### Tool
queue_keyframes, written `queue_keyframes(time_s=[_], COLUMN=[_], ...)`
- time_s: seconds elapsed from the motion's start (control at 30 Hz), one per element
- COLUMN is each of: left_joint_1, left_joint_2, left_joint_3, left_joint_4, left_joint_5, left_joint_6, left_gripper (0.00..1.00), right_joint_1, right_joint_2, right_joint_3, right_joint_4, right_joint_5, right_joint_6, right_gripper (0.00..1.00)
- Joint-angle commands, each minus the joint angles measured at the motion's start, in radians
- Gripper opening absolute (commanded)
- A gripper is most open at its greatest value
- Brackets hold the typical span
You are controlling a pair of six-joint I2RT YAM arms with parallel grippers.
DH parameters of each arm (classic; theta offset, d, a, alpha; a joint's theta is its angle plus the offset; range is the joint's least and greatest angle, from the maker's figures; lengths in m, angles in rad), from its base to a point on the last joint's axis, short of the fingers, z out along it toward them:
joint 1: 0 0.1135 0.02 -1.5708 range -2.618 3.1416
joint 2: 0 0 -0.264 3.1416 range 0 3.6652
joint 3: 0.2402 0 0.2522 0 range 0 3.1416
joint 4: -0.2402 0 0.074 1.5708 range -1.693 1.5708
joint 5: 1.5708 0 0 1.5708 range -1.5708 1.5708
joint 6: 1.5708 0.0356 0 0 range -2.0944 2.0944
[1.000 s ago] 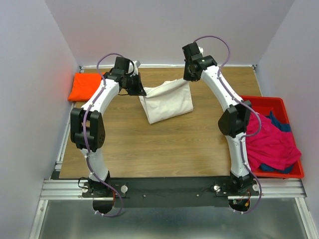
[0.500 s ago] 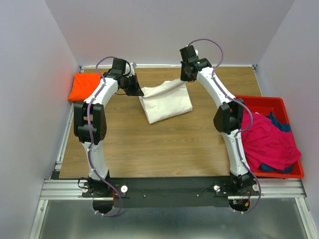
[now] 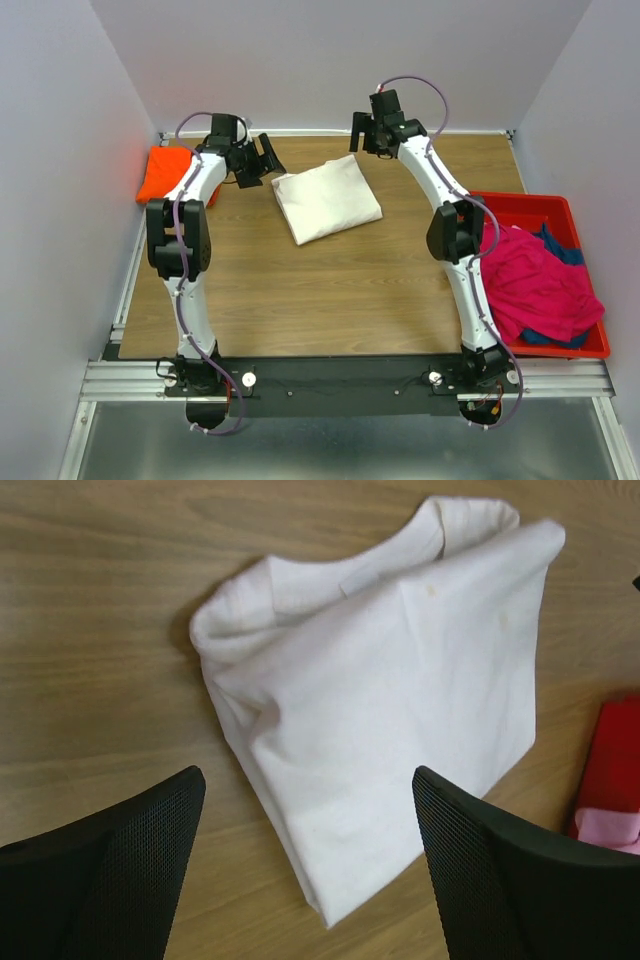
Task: Fold and stack the t-shirts
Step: Fold the tshirt
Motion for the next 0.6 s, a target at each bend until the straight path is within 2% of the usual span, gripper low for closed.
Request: queue_keyframes(time_s=[0.0, 0.2, 0.3, 0.57], left_joint_1=[0.002, -0.008, -0.011, -0.011], left_joint_2=[-0.038, -0.094, -0.146, -0.259], left_joint_3=[0.005, -0.117, -0.257, -0.5], left_joint_4=[0.097, 0.149, 0.206, 0.41], left_joint_5=[-0.032, 0.014, 0.045, 0.147], left_joint_6=[-0.031, 0.044, 0.067, 0.084], left_gripper=[0.92, 0.93, 0.92, 0.95], right_joint_1=[-0.003, -0.003, -0.001, 0.019], right_joint_2=[-0.03, -0.113, -0.157, -0.22], right_joint_3=[0.004, -0.153, -0.225, -0.372], right_joint_4=[0.066, 0.078, 0.092, 0.13], right_joint_5=[-0.091, -0.18, -0.278, -0.444], right_joint_6=[-0.032, -0.059, -0.066, -0.068], right_gripper=[0.96, 0.92, 0.91, 0.88])
